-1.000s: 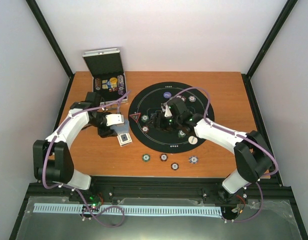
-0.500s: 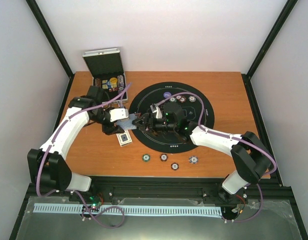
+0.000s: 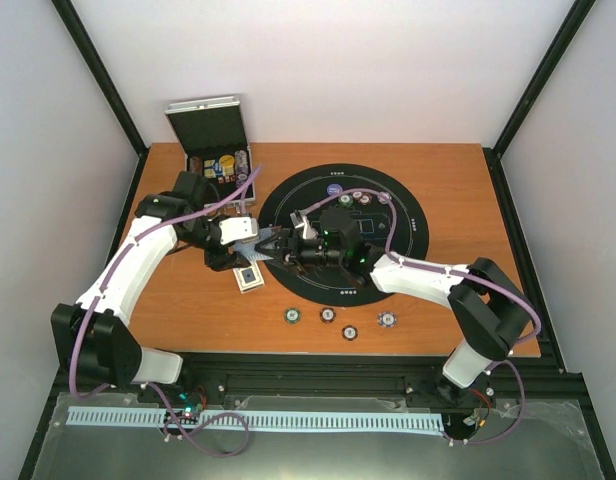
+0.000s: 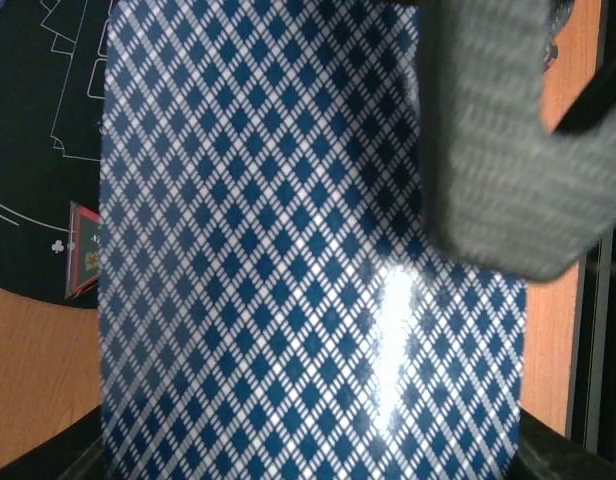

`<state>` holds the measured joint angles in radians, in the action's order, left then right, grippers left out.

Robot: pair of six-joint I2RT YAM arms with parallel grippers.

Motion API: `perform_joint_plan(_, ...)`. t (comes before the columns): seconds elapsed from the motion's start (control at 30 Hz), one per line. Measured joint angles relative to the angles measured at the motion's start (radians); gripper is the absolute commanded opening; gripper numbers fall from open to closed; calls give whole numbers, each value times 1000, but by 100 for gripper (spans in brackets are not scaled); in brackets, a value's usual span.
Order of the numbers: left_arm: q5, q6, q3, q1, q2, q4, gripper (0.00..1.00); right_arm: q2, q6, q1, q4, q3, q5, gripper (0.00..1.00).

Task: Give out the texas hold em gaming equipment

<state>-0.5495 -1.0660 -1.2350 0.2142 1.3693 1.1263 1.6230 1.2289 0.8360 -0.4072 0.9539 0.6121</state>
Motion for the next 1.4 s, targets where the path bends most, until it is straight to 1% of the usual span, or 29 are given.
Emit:
perform_joint_plan(0.23,-2,-1,0,0,-13,7,1,44,28,20,-30,19,6,58)
perform_joint_plan(0.3,-2,-4,0,0,-17,13,1,49,34,23,-40,24,6,55)
perform_joint_plan(0.33,-2,-5,0,0,-20,15,1,49,37,23,-43,26,6,52)
perform_joint_plan(0.47,-1,-11,0,0,-36,19,1,50,50,23,-61,38,7,34)
perform_joint_plan(0.57,3,-13,8,0,-47,19,2,50,59,26,-79,42,11,18)
perform_joint_plan(0.6,3,-14,10,0,-49,19,10,50,56,27,-84,42,13,13)
perform_joint_plan(0.63,2,-14,14,0,-50,20,28,50,57,29,-93,43,16,7)
perform_joint_plan(0.67,-1,-14,17,0,-50,24,50,50,54,32,-98,43,18,4)
perform_joint_plan(0.7,0,-14,19,0,-51,26,72,50,56,33,-98,43,19,3)
perform_joint_plan(0.73,-1,-14,22,-1,-53,26,84,51,55,34,-97,43,20,3)
perform_joint_plan(0.77,0,-16,25,-1,-56,24,90,51,53,35,-90,43,19,3)
perform_joint_plan(0.8,-1,-20,27,-2,-63,18,93,53,61,35,-82,40,15,3)
perform_joint_plan(0.93,-17,-30,45,2,-95,5,95,71,79,42,-72,40,3,3)
perform_joint_plan(1.1,-25,-53,58,6,-106,4,93,74,89,57,-68,41,2,3)
perform_joint_plan(1.4,-23,-82,83,20,-106,5,74,110,100,79,-67,42,2,3)
